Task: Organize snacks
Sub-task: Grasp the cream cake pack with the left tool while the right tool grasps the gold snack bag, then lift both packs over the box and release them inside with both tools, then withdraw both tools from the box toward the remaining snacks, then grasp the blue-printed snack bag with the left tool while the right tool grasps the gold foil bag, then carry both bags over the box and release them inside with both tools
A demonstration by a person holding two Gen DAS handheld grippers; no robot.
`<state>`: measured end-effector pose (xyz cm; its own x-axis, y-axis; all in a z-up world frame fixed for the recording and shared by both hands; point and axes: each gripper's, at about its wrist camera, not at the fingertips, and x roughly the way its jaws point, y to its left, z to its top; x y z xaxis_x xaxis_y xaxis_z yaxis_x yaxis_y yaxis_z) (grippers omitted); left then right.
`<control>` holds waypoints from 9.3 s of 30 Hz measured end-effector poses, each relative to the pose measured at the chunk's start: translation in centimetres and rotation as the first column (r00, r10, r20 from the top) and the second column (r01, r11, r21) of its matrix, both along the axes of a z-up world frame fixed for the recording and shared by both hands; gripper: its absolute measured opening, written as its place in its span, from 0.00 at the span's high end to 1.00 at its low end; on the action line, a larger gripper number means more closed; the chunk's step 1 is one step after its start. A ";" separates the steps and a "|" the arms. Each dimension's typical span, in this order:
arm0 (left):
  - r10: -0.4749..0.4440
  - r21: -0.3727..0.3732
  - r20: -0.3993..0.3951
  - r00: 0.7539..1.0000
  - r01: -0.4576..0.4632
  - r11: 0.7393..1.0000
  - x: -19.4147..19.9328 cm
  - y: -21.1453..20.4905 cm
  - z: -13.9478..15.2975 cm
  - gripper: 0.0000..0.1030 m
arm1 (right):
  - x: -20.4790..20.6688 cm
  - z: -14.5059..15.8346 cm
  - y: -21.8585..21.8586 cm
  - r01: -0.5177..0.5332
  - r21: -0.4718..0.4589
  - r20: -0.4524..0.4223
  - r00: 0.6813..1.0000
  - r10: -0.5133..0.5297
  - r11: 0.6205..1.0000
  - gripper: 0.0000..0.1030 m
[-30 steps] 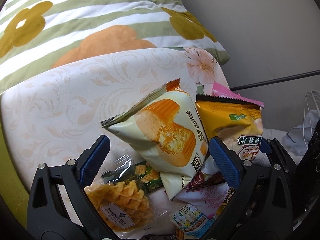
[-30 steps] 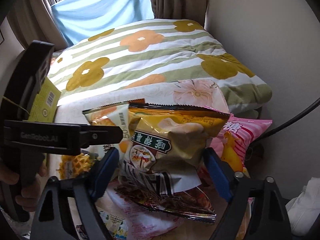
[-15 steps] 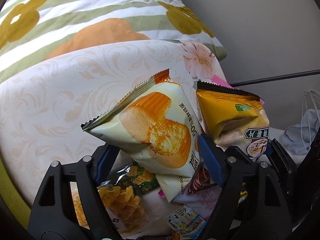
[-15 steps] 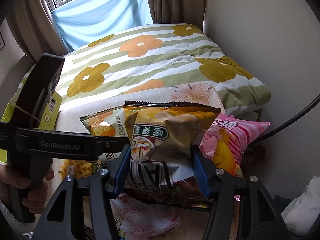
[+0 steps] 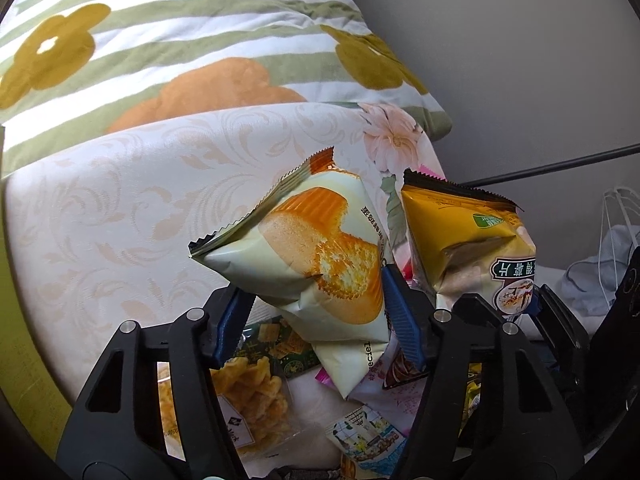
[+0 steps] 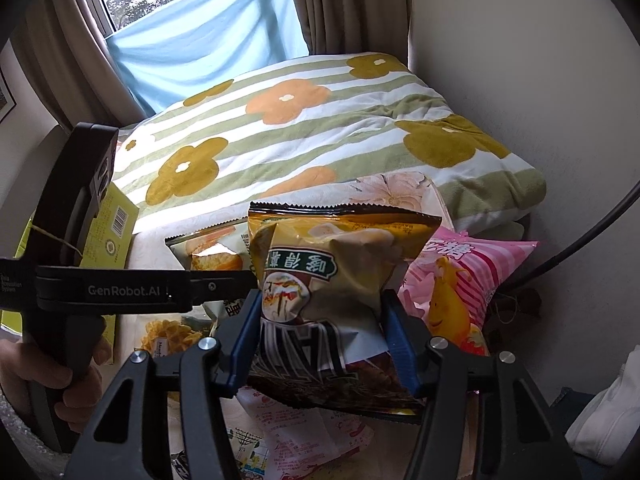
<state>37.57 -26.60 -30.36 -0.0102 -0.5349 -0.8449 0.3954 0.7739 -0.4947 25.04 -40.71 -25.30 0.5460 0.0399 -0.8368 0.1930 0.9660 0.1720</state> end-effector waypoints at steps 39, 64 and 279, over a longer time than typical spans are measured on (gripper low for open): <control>0.536 -0.199 0.358 0.764 -0.498 0.844 -7.3 25.1 20.7 0.45 | 1.4 15.6 12.8 -0.405 -0.016 0.301 0.870 0.391 0.914 0.48; 0.490 -0.006 0.341 0.802 -0.519 0.855 -2.9 44.9 11.0 0.20 | 7.3 8.6 32.6 -0.457 0.040 0.115 0.886 0.450 0.889 0.48; 0.404 0.147 0.410 0.818 -0.497 0.855 -3.9 39.0 11.7 0.00 | 7.5 5.8 29.1 -0.498 0.145 -0.073 0.856 0.512 0.855 0.43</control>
<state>33.71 12.44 -18.62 0.5035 -0.1882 -0.8433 0.0829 0.9820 -0.1697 32.51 -11.62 -19.48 0.3328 0.3869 -0.8600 -0.2926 0.9093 0.2958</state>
